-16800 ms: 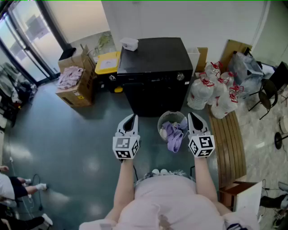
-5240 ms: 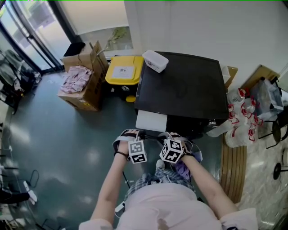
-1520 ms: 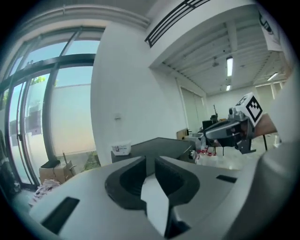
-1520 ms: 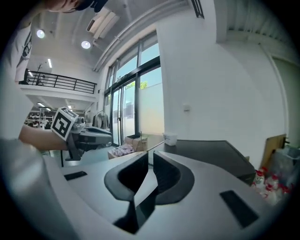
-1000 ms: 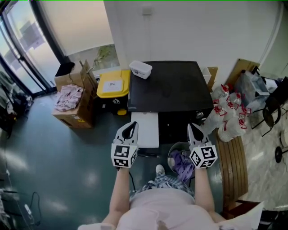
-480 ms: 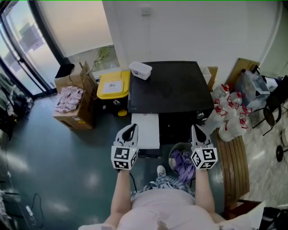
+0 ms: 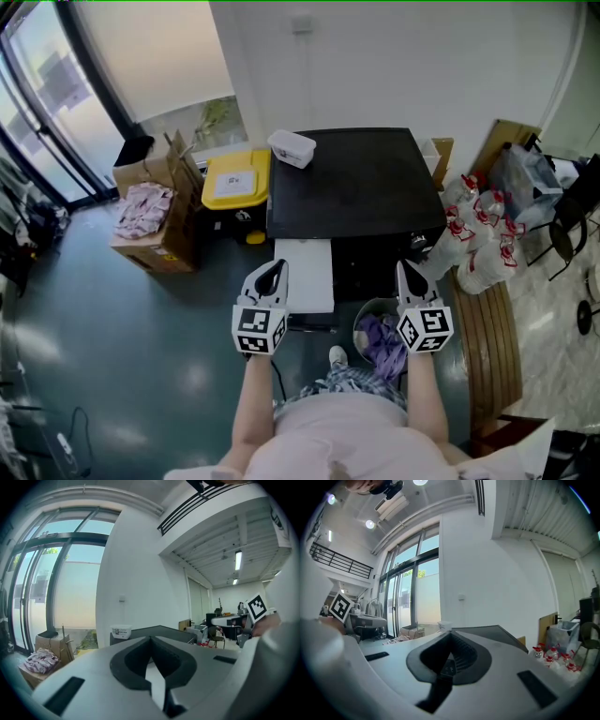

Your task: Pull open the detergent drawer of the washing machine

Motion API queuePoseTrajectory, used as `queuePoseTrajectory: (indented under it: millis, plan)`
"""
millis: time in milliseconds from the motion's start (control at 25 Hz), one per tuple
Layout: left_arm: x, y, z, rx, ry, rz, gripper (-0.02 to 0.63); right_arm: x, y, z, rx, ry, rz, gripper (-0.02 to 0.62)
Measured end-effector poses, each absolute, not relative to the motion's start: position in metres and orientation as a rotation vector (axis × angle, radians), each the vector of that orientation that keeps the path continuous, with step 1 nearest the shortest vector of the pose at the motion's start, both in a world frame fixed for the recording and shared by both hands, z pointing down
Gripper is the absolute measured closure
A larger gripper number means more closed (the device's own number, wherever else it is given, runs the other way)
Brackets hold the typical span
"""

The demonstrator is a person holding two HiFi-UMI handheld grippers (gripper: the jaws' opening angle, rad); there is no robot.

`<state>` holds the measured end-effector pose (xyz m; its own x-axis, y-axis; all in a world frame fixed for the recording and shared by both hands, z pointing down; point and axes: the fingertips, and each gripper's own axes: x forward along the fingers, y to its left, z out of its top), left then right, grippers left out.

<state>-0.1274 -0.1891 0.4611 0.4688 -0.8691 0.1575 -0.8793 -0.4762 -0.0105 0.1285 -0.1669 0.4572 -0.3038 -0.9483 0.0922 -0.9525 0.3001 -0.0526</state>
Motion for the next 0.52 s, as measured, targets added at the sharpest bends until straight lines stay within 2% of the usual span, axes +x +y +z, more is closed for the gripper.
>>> queuePoseTrajectory:
  millis: [520]
  plan:
    - [-0.1211,-0.1972,0.462,2.637,-1.554,0.216,0.58,0.1271,-0.1717,0.4598,1.798,-2.492,0.152,0.581]
